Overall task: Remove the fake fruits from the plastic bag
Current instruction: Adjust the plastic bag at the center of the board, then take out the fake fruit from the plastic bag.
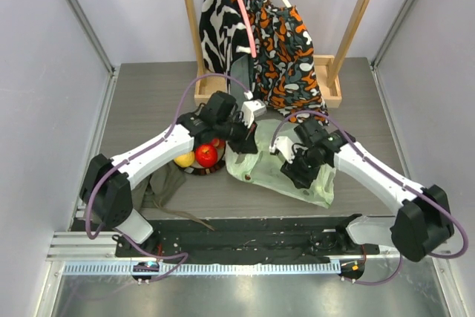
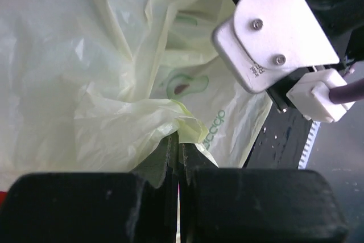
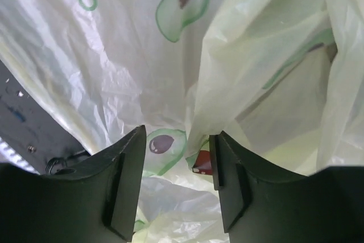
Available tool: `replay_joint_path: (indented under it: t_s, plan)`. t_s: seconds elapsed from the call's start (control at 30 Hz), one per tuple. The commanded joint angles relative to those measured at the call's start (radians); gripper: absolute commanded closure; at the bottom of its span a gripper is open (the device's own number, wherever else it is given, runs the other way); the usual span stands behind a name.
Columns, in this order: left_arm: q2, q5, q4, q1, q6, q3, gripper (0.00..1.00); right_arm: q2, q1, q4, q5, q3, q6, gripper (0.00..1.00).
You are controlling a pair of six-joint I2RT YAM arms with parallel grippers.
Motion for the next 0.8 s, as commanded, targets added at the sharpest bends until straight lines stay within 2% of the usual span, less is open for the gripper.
replay_joint_path:
  t_s: [0.0, 0.13, 0.23, 0.37, 0.47, 0.5, 0.63, 0.77]
  plan:
    - [-0.062, 0.002, 0.025, 0.000, 0.000, -0.015, 1.00, 0.084, -0.001, -0.129, -0.051, 0.142, -0.112, 0.44]
    - [-0.056, -0.006, 0.024, 0.000, 0.006, 0.002, 1.00, 0.145, -0.072, -0.213, -0.162, 0.348, -0.143, 0.45]
    - [-0.054, -0.003, 0.030, 0.000, 0.000, 0.012, 1.00, 0.193, -0.073, -0.239, -0.204, 0.404, -0.116, 0.44]
    - [-0.051, -0.009, 0.037, 0.000, -0.023, 0.028, 1.00, 0.222, -0.072, -0.221, -0.198, 0.387, -0.116, 0.44]
    - [-0.054, -0.021, 0.042, 0.001, -0.055, 0.034, 1.00, 0.231, -0.073, -0.137, -0.167, 0.349, -0.070, 0.52]
    - [-0.053, -0.021, 0.048, 0.006, -0.070, 0.037, 1.00, 0.236, -0.072, -0.099, -0.158, 0.343, -0.057, 0.59]
    - [-0.042, -0.015, 0.093, 0.030, -0.145, 0.040, 1.00, 0.267, -0.073, -0.028, -0.120, 0.341, -0.007, 0.70]
    - [-0.027, -0.018, 0.090, 0.035, -0.141, 0.061, 1.00, 0.300, -0.086, 0.093, 0.021, 0.337, 0.088, 0.73]
